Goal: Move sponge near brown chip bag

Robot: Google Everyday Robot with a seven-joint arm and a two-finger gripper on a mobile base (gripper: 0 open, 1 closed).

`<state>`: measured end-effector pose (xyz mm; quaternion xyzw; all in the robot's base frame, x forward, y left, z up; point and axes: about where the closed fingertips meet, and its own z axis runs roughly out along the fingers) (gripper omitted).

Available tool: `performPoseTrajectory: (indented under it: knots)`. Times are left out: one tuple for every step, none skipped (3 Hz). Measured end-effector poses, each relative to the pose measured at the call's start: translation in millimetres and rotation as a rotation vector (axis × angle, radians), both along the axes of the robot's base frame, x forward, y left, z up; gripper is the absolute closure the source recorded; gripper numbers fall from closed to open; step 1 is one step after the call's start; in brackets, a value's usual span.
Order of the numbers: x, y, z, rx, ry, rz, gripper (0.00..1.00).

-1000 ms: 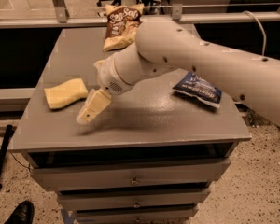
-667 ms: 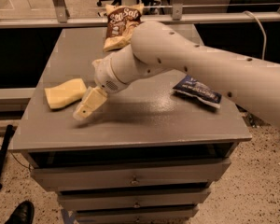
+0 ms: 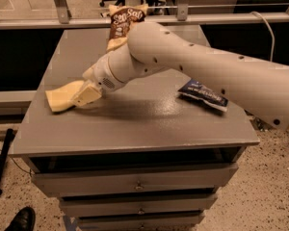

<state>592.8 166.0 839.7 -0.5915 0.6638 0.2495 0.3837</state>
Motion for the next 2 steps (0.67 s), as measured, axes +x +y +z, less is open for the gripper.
performPoseTrajectory:
  knots:
    - [0.0,1.4,-11.1,-0.001,0.041,-0.017,0.63]
    - [-0.5,-6.8,-13.3,-0.012,0.052,-0.039,0.86]
